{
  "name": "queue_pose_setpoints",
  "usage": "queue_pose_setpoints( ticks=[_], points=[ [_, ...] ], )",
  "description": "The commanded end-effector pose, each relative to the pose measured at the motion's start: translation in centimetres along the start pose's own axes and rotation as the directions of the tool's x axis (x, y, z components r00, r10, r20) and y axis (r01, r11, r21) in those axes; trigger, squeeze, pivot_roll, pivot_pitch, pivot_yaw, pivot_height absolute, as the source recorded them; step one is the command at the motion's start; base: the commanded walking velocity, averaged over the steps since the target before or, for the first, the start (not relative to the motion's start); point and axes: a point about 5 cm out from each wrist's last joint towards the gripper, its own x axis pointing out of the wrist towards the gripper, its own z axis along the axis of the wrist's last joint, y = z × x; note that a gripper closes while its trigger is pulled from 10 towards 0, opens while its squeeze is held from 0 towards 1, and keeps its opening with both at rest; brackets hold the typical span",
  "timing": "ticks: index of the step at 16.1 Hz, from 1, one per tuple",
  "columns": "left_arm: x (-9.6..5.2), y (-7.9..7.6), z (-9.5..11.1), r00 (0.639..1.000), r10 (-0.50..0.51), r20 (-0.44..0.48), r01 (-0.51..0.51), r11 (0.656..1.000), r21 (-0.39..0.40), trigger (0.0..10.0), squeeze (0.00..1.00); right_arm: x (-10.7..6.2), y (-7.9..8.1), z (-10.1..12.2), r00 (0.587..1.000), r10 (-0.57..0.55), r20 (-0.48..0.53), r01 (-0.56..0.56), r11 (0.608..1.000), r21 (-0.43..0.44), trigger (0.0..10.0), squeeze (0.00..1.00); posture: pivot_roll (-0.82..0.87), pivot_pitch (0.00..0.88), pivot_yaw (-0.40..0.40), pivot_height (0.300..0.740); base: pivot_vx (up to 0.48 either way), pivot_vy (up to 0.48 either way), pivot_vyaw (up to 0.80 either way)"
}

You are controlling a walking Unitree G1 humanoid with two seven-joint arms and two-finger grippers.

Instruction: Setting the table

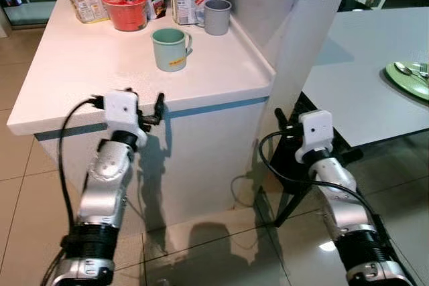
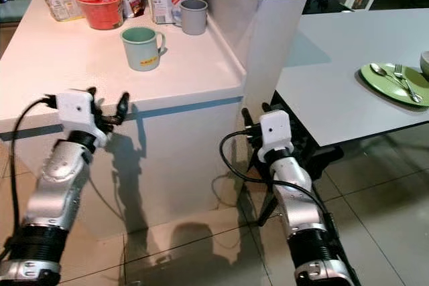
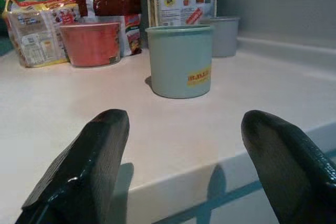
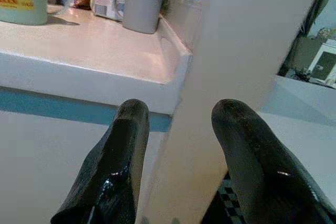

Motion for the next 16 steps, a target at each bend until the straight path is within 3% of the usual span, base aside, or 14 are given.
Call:
queue_pose_setpoints(
  ticks=[1,8,16],
  points=[
    [0.1,0.5,-0.1,1.000,0.000,-0.006,0.000,1.000,0.003,10.0,0.00,-0.4,-0.8,-0.3,1.000,-0.019,-0.011,0.019,1.000,-0.008,10.0,0.00,0.03,0.000,-0.044,0.740,0.000,0.000,0.00],
    [0.5,0.1,-0.3,1.000,0.017,-0.019,-0.017,1.000,0.018,10.0,0.00,-0.5,-0.1,-0.2,1.000,0.003,-0.007,-0.003,1.000,-0.007,10.0,0.00,0.02,0.000,-0.051,0.740,0.000,0.000,0.00],
    [0.7,-0.6,-0.3,1.000,0.013,-0.014,-0.013,1.000,0.001,10.0,0.00,-0.5,0.0,-0.2,1.000,0.018,-0.005,-0.018,1.000,-0.014,10.0,0.00,0.02,0.000,-0.048,0.740,0.451,0.000,0.00]
  ],
)
